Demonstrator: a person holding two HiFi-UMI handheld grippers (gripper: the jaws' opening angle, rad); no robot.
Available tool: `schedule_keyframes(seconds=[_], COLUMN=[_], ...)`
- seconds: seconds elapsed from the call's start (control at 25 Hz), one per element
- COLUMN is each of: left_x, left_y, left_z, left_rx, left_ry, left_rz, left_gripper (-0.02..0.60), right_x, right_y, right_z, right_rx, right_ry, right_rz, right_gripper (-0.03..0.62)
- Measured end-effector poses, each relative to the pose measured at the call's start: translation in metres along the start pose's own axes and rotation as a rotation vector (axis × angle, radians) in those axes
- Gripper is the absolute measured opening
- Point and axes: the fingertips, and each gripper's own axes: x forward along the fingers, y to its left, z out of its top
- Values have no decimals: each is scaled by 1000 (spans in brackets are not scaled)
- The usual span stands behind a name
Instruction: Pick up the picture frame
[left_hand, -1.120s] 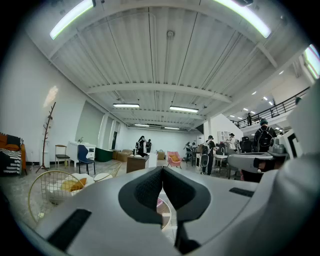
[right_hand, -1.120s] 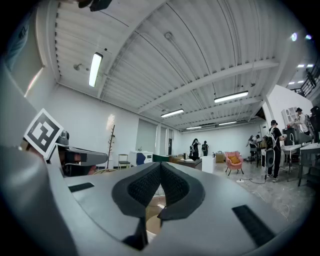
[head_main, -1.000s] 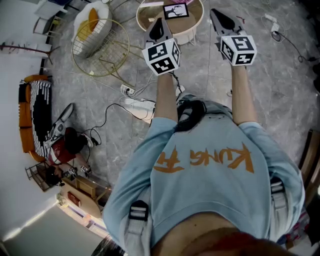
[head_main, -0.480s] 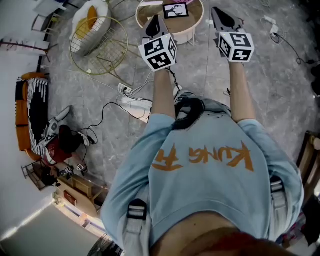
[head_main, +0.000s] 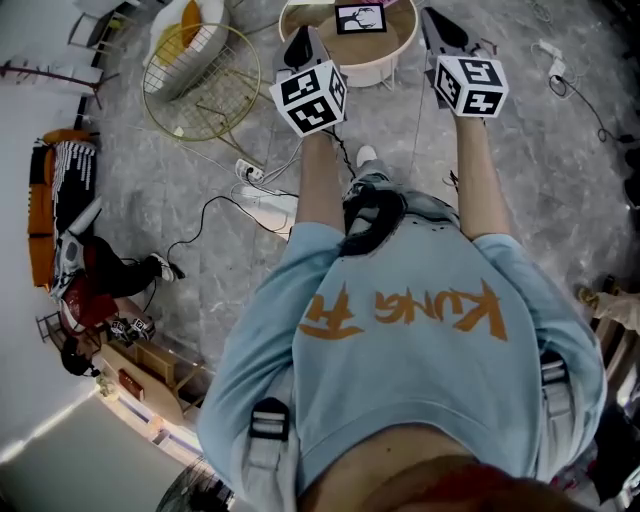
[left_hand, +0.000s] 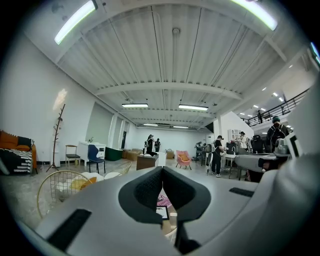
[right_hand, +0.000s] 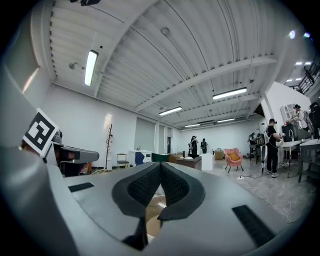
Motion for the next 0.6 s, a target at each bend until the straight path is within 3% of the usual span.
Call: schedule_keyframes(seconds=[0.32, 0.6], left_x=[43, 109], left_y=[-8, 3], left_z=[-5, -3], left_rx=[4, -44], left_ry=[3, -8], left_rz=[-42, -49], left_gripper=[20, 20], right_x=[20, 77], right_y=[-43, -60], right_z=[-5, 2], right_rx=[22, -32], right_ry=[1, 9], right_rz=[-72, -45], right_gripper=[-3, -3])
